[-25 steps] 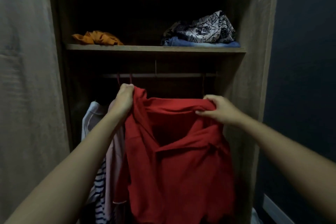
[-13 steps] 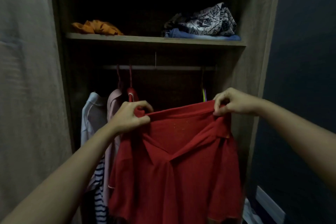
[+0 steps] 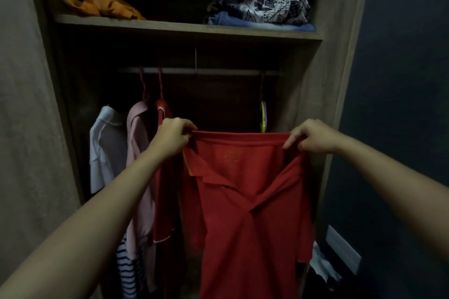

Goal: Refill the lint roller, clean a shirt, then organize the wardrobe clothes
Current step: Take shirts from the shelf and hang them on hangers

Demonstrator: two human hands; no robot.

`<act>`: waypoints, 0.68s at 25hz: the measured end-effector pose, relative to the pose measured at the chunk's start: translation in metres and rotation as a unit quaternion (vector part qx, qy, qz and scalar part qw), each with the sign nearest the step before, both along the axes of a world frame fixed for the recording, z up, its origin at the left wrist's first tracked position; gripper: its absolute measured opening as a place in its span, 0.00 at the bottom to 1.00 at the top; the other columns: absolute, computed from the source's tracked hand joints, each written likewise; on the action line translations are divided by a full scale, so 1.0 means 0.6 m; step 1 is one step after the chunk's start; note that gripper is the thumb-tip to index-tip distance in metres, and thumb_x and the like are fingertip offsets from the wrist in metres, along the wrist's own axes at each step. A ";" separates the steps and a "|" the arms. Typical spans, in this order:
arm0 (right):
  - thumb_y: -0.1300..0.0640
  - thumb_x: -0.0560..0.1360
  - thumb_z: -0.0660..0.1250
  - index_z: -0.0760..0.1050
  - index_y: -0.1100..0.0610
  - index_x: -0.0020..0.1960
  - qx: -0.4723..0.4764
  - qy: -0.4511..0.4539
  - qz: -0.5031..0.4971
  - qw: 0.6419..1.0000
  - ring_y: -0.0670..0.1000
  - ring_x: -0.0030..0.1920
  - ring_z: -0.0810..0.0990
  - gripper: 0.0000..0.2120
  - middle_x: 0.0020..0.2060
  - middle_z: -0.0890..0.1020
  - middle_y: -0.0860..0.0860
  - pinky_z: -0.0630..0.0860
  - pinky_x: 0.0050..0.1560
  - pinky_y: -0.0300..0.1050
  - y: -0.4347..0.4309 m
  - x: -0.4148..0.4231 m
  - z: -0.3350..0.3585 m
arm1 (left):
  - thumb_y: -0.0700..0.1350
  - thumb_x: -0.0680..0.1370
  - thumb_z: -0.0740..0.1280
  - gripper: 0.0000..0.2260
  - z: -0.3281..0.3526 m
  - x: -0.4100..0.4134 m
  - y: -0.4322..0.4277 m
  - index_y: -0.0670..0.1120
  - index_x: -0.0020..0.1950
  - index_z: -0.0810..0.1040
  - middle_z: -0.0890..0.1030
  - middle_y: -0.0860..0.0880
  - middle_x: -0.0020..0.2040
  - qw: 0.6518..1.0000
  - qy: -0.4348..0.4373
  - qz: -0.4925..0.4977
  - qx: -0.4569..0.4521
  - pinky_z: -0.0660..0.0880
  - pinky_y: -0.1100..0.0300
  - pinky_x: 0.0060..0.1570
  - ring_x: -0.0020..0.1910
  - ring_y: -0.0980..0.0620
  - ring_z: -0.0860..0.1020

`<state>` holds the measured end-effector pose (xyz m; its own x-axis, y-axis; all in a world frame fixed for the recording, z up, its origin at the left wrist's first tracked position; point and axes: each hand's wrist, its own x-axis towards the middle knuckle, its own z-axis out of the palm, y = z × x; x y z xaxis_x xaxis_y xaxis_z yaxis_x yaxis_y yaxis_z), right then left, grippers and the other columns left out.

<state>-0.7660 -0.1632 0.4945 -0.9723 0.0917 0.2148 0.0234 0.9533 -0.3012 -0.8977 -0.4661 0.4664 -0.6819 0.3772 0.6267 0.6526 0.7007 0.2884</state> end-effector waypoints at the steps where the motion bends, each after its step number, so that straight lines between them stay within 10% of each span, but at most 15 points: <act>1: 0.73 0.68 0.61 0.81 0.42 0.39 -0.048 0.002 0.007 0.999 0.50 0.42 0.81 0.25 0.52 0.82 0.51 0.79 0.40 0.38 0.003 0.000 -0.003 | 0.34 0.72 0.66 0.13 0.000 -0.004 0.003 0.45 0.54 0.83 0.85 0.45 0.51 1.000 -0.012 -0.009 0.000 0.73 0.59 0.57 0.55 0.47 0.80; 4: 0.73 0.71 0.57 0.82 0.46 0.42 -0.176 0.019 0.007 0.984 0.46 0.34 0.76 0.25 0.46 0.83 0.54 0.74 0.29 0.32 0.002 -0.005 0.002 | 0.31 0.71 0.67 0.22 0.022 -0.010 0.033 0.47 0.62 0.79 0.82 0.48 0.57 0.987 -0.135 -0.086 -0.031 0.70 0.68 0.54 0.57 0.54 0.78; 13: 0.73 0.71 0.56 0.76 0.60 0.61 -0.241 0.004 -0.007 0.971 0.39 0.21 0.73 0.22 0.37 0.78 0.50 0.69 0.22 0.29 -0.022 -0.072 0.010 | 0.52 0.79 0.62 0.22 0.055 -0.115 0.333 0.41 0.67 0.73 0.77 0.39 0.63 0.934 -0.299 -0.079 0.177 0.74 0.52 0.62 0.62 0.42 0.76; 17: 0.71 0.71 0.58 0.76 0.57 0.62 -0.193 -0.008 0.013 0.981 0.44 0.33 0.77 0.23 0.45 0.78 0.49 0.73 0.27 0.30 -0.017 -0.068 0.011 | 0.58 0.77 0.61 0.26 0.036 -0.145 0.401 0.37 0.64 0.75 0.78 0.37 0.62 0.913 -0.347 -0.047 0.210 0.75 0.53 0.59 0.60 0.40 0.77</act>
<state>-0.8066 -0.1737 0.5009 -0.9784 0.1383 0.1538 0.0080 0.7683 -0.6401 -0.9846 -0.2256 0.4879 -0.9464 0.2812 0.1591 0.2629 0.3839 0.8851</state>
